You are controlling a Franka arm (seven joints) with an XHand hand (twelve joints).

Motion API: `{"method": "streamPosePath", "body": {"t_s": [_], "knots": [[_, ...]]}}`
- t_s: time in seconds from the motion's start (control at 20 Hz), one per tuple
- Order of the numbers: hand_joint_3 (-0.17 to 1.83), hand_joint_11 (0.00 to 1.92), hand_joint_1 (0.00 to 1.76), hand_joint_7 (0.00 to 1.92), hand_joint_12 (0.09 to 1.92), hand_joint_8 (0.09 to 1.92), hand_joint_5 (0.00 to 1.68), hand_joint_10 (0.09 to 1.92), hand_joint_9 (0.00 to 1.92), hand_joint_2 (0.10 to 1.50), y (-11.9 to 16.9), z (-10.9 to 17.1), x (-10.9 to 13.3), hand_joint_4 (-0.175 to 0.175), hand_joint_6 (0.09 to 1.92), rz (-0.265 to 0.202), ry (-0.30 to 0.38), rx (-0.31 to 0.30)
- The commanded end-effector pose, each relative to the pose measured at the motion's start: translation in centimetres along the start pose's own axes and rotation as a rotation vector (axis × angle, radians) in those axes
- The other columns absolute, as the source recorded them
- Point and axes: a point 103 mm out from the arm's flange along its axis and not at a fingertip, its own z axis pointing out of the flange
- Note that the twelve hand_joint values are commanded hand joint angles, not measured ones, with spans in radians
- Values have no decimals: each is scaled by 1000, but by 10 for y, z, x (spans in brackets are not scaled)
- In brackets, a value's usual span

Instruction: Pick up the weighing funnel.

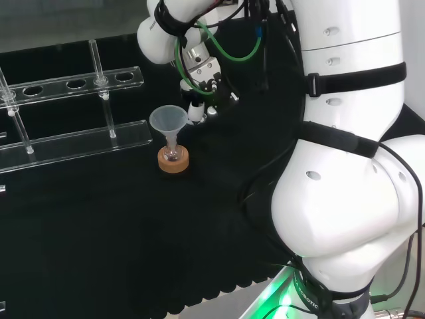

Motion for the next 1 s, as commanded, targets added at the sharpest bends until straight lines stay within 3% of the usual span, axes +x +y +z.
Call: {"method": "streamPosePath", "body": {"t_s": [0.05,0.55,1.0], "knots": [[606,486,890,524,1311,682,600,499,773,604,4,7,4,-39,580,9,-9,8],[611,488,894,533,1311,688,663,502,779,608,14,17,-13,-32,624,12,13,5],[613,492,907,548,1309,693,710,506,791,612,21,19,-9,-22,660,2,10,-1]]}}
